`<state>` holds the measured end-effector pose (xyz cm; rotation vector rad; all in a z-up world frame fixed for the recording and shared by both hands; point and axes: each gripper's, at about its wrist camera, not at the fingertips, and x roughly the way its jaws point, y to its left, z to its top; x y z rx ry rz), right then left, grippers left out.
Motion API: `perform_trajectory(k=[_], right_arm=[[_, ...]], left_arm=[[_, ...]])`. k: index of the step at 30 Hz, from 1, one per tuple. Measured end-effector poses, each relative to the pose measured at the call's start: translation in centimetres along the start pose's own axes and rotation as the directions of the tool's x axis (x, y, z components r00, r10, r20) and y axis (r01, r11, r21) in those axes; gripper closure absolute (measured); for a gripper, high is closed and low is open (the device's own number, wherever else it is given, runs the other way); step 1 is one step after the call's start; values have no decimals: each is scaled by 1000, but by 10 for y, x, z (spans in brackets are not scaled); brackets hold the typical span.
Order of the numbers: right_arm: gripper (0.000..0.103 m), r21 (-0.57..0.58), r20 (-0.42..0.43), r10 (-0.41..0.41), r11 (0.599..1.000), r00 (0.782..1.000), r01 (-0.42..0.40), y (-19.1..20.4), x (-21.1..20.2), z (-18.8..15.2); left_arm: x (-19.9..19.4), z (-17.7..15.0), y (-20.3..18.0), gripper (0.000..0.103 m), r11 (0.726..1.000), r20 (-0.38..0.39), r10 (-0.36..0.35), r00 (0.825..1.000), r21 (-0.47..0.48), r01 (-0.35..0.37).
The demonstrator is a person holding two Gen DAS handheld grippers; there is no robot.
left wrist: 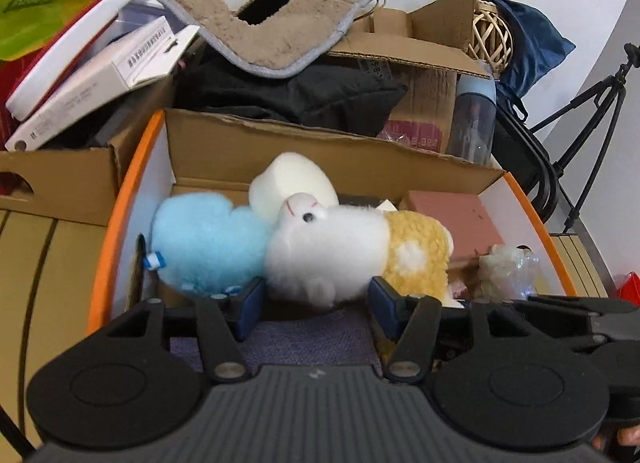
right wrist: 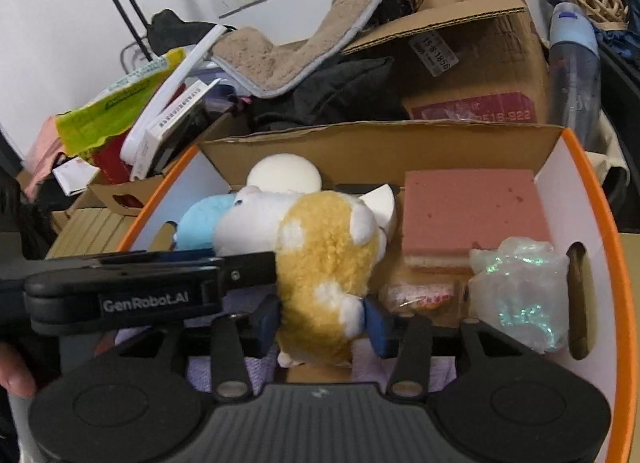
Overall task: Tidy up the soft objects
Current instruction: 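Carry the plush toy into the box and open the right gripper, then withdraw both grippers back over the table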
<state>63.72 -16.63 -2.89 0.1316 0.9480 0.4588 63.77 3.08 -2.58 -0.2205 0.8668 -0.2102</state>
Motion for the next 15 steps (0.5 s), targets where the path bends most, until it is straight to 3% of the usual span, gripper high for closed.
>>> perform_trajectory(k=[2,9,15], right_arm=[[36,2,-11,-21,1000,1000,21,3,-8,-1],[35,-5,109,-51,999,993,52,13,-96,12],[34,-38,212,-101,993,972,111,44,-200,-2]], left_arm=[[-15,1,1,41,1000,33,11,999,-2,-10],[-110,16,-12,33,997,172,34,984,58,-45],[-221,-6,-33,32,987,315,83,945,103,-121]])
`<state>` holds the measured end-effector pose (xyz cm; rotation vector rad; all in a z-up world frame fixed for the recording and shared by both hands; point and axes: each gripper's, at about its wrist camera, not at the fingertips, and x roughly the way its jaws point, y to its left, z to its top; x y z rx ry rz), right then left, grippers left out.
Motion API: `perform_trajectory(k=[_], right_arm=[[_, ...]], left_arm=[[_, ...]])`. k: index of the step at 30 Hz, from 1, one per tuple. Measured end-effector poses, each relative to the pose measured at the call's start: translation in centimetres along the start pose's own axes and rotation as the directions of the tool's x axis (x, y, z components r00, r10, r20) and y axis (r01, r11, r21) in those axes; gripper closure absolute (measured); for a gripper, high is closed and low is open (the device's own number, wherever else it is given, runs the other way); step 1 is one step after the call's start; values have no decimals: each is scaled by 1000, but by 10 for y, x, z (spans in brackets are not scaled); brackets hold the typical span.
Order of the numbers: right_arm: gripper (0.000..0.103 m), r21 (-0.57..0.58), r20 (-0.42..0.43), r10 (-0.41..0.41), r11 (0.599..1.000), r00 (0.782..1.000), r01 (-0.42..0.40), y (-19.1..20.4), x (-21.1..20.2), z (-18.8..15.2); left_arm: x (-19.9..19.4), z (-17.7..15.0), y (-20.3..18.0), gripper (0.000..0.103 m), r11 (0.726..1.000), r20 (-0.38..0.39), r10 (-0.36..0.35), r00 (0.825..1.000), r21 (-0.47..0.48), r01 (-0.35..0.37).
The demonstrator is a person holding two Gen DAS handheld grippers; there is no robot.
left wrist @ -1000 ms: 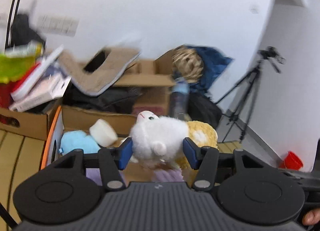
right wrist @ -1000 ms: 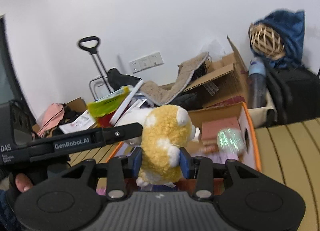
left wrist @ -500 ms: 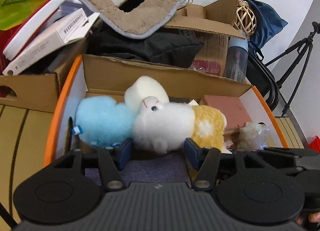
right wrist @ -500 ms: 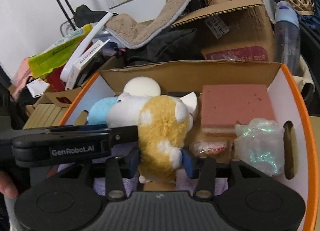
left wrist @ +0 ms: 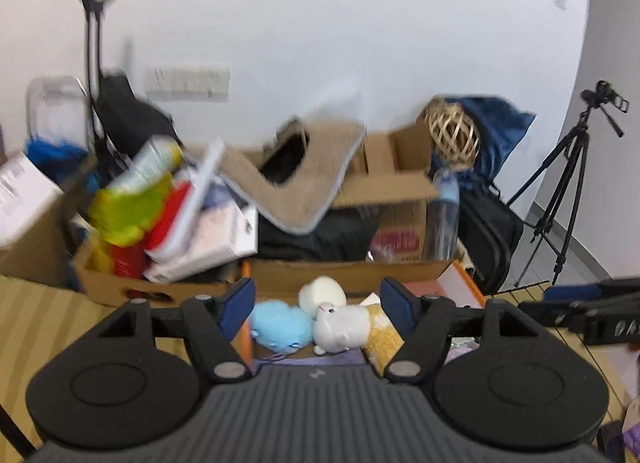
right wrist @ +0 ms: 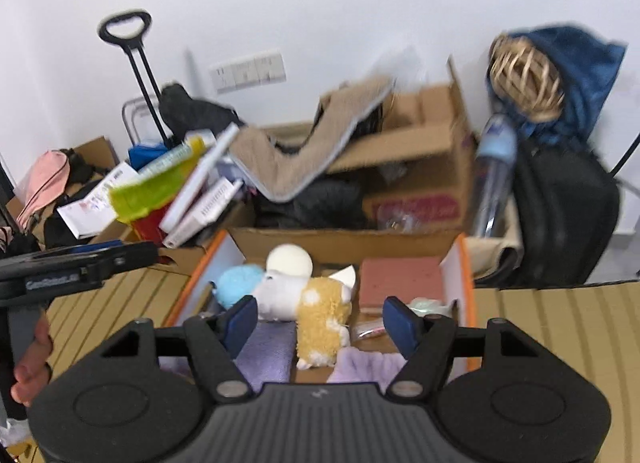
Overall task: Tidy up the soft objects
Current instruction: 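Withdraw both grippers back over the table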
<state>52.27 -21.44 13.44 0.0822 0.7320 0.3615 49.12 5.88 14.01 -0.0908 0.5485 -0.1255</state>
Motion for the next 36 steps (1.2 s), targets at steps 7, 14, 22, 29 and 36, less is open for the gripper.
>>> perform_trajectory(k=[7,14,22,29,36], right_arm=[[24,-69,192,-49,996,980,63,36,-138,-40],[14,-112,382,-41,990,923,90,75,-248,-153],[11,-157,396,-20,984,918,89,110,-303,-310],[11,-163,336,-17,984,942,76,127,-318,-408],[11,-172,315,-27,981,949,85,131,-310,-423]], left_arm=[[-152,-33,-28,21,997,171,34,985,61,-45],[-283,-129,-65,8,991,319,41,947,107,-79],[-365,-278,-88,4,982,298,62,952,154,-112],[-397,-343,-95,4,991,229,15,973,126,-45],[-376,-343,-96,4,991,190,21,982,122,-45]])
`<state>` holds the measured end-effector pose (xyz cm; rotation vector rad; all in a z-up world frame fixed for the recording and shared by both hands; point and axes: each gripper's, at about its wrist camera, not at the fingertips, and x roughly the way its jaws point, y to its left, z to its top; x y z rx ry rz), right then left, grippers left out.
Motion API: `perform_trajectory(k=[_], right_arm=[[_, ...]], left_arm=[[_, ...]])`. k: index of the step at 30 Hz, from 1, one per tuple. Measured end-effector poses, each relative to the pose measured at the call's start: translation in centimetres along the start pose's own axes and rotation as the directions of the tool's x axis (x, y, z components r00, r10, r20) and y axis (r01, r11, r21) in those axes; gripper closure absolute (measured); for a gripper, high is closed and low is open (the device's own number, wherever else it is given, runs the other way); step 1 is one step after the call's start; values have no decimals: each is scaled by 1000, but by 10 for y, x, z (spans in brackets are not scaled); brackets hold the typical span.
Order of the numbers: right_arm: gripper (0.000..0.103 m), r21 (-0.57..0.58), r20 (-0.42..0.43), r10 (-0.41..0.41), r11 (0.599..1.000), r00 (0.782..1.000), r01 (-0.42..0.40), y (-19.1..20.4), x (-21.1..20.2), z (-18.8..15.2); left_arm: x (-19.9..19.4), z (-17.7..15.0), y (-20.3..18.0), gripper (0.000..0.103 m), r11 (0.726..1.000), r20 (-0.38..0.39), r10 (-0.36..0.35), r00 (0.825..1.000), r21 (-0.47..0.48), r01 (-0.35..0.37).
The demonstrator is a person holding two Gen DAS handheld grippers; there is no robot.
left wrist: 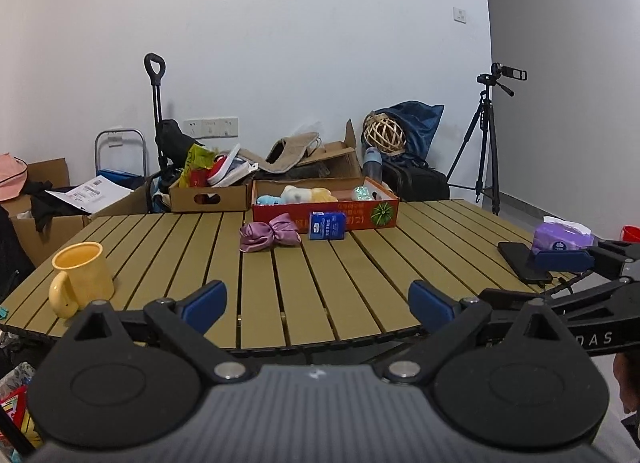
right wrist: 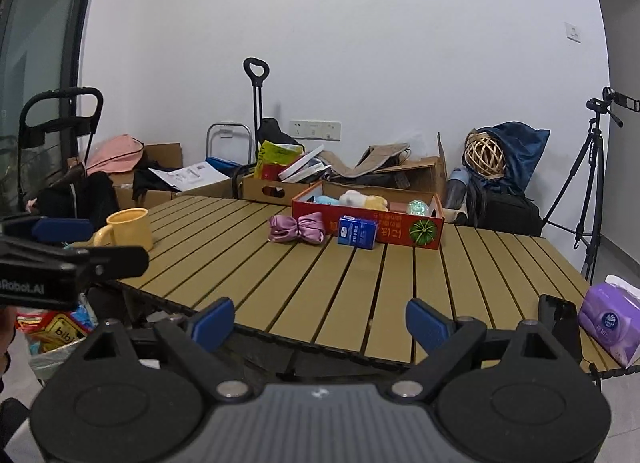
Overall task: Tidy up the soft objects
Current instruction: 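Withdraw both grippers back over the table, then grasp the blue milk carton with the right gripper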
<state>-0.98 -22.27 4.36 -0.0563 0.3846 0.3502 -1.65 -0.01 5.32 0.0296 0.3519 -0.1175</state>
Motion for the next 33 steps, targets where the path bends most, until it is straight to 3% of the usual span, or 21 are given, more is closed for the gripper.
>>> perform_trajectory(k=[9,14,22,27,31,33], right_arm=[[16,144,-96,10,990,995,4,-42,57,9],[26,218,-148,5,976,989,27,-74,118,25],[36,217,-125,15,976,992,13,-108,252,74],[45,312,-77,48,950,996,-22,-133,340,104],[58,441,-108,96,897,990,-39,-154,413,107],[63,499,-128,140,864,982,-58,-165,439,101]], left_arm=[[63,12,13,4,998,-74,-13,997,-55,9],[134,34,24,8,990,-100,-55,993,-134,41],[280,81,32,24,992,-78,-72,994,-112,63],[373,94,35,46,981,-137,-104,985,-179,78],[438,96,46,61,944,-208,-149,967,-321,77],[458,91,54,79,923,-237,-186,954,-376,87]])
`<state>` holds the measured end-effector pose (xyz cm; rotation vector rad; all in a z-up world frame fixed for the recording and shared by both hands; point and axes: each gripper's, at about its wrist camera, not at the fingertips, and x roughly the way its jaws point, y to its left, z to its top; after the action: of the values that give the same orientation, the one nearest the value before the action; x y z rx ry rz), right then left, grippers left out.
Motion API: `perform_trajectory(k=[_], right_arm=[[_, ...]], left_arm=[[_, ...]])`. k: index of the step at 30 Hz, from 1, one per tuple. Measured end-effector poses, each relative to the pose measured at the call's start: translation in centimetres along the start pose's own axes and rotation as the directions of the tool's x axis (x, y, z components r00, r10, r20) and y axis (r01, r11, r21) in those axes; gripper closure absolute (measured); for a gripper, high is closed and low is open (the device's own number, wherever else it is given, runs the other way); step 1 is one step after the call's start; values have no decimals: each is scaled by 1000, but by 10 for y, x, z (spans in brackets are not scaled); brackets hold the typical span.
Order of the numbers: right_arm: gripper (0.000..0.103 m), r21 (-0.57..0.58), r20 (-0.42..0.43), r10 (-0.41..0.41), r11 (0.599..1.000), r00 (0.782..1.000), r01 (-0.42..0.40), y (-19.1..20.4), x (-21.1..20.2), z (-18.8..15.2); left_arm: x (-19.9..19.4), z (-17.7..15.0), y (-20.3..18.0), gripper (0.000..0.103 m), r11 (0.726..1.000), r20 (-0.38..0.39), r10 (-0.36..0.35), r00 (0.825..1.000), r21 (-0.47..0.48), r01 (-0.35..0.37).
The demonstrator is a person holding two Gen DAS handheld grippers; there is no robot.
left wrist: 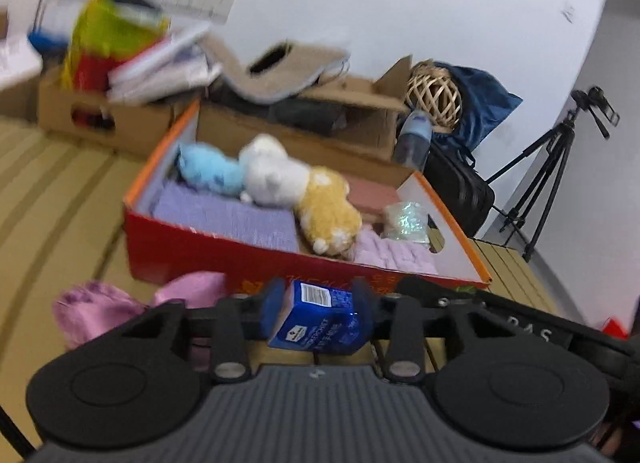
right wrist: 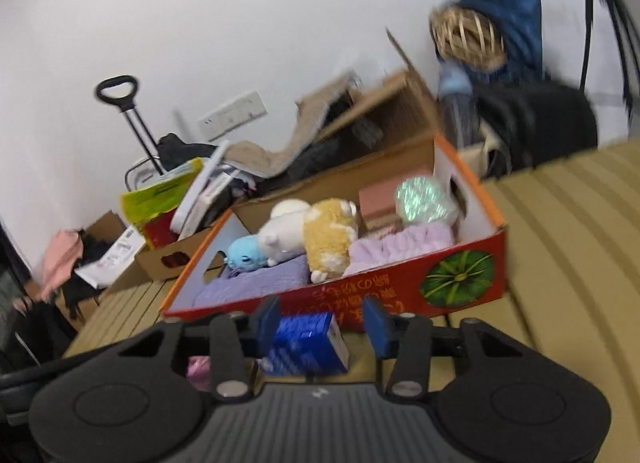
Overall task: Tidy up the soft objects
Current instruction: 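Grasp the blue milk carton with the right gripper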
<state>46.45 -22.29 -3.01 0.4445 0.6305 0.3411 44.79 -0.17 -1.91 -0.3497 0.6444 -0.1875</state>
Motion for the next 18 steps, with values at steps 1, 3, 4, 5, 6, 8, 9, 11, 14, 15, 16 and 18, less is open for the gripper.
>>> perform_trajectory(k=[1,3,4,5,6,8,9,11,14,15,16,18], right_arm=[[66,20,-18,11,1000,1000,-11,-4,8,1],[74,54,-41,42,998,998,-40,-11,17,-3],[76,64,-53,64,996,997,-61,-13,19,-5],[81,67,-62,72,995,995,-68,-14,18,-10],[89,69,-86,86,994,993,-80,-13,15,-15],[89,38,-160,101,995,982,-96,-9,-2,-28],[88,5,-170,83,996,982,-84,-7,-13,-34],[86,-29,-141,31,999,990,-35,-6,-31,-43],[84,9,-109,39,999,993,-38,-9,-32,-39],[80,1,-106,34,999,994,-35,-8,-26,-38],[79,-4,-112,19,1000,994,-20,-6,-19,-36],[73,7,-114,-4,1000,994,4,-3,-5,-38]], left_arm=[[6,0,4,82,1000,-19,-15,1000,-18,14],[9,-6,10,88,999,-40,-37,999,-25,36],[8,-11,12,88,998,-64,-55,996,-25,54],[5,-16,13,88,998,-82,-62,995,-26,60],[2,-23,15,88,996,-113,-83,990,-29,80],[-11,-38,18,86,993,-150,-118,982,-38,114],[-21,-45,20,82,990,-152,-143,978,-23,141],[-33,-52,20,70,989,-140,-146,979,5,148],[-38,-45,21,65,989,-99,-149,984,0,150],[-34,-42,20,64,989,-87,-144,986,6,145],[-28,-38,19,64,993,-81,-112,990,14,114],[-16,-33,16,64,997,-67,-61,996,36,63]])
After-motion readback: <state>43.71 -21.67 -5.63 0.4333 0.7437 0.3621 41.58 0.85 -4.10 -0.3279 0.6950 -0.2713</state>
